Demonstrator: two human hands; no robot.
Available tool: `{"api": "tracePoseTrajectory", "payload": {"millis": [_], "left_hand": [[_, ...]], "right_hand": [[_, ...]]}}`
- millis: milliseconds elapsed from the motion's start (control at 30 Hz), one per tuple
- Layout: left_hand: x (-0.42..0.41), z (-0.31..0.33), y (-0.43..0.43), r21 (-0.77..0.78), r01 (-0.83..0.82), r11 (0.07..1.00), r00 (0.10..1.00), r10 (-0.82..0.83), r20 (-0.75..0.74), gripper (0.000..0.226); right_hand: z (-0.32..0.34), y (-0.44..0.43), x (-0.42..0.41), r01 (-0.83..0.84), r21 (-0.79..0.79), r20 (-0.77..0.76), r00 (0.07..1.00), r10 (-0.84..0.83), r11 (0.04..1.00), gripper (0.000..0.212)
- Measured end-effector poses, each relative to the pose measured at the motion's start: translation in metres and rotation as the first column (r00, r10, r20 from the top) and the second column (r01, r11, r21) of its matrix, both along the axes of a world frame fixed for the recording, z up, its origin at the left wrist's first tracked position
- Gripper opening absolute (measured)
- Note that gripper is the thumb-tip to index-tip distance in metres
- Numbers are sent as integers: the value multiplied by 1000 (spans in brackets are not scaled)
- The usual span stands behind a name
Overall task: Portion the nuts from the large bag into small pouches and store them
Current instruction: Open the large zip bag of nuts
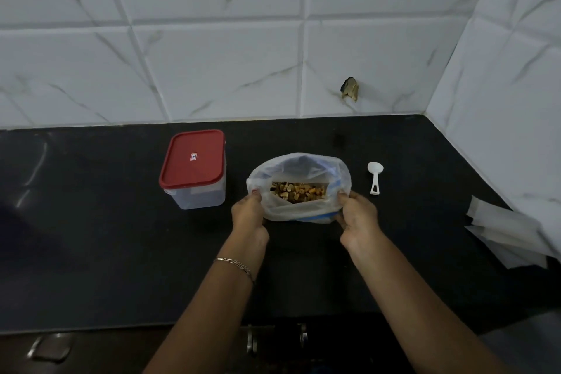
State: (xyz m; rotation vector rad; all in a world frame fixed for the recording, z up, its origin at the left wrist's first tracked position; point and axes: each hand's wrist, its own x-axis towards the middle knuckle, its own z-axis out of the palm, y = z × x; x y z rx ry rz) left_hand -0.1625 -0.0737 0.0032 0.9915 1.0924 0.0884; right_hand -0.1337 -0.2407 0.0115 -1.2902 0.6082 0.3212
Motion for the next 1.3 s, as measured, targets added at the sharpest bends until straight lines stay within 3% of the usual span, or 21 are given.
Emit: {"api": "tracePoseTrajectory", "payload": {"millis": [67,200,267,400,533,600,733,867,1000,1067,1100,1167,1233,1300], "left_hand": [[-3,-1,3,-35,-15,999,998,17,61,30],[-4,6,14,-220,-37,975,969,89,231,31],[-4,8,15,-264,-25,964,965,92,245,34],[-5,12,12,-340,28,940,975,50,217,33],[-7,12,7,-342,69,937,972,15,236,32],[-6,10,3,-266,75,961,962,0,272,33],[-5,12,2,152,161,975,934,-201,297,36],[-4,18,2,455,252,854,907,-372,197,28],[-1,15,8,645,269,715,890,-441,117,26],[2,11,14,564,306,767,894,-436,107,20],[4,12,17,439,311,843,909,-399,123,17],[7,12,23,43,270,962,941,-274,197,15],[8,10,27,-242,204,948,965,-153,214,20],[12,4,29,-313,180,933,973,-121,198,26]], "right_hand": [[1,-4,2,7,9,-30,1000,-7,1000,27],[8,-16,12,103,288,-81,993,-83,952,34],[12,-22,15,129,352,-104,990,-98,927,38],[10,-27,14,99,346,-104,992,-67,933,38],[0,-22,8,40,282,-52,998,-27,958,24],[-4,-19,7,26,257,-32,999,-19,966,22],[-7,-15,2,-86,205,71,995,72,975,28],[-10,-11,-1,-133,-37,227,964,138,990,31],[-7,-8,-1,-112,-144,262,954,147,983,21],[-10,-7,2,-102,-118,219,968,126,988,25],[-11,-6,5,-95,-98,182,977,111,991,28],[-14,-6,11,-59,-33,78,995,61,998,30],[-15,-6,17,31,63,-15,999,-31,998,27],[-12,-5,23,111,138,-71,992,-102,984,26]]}}
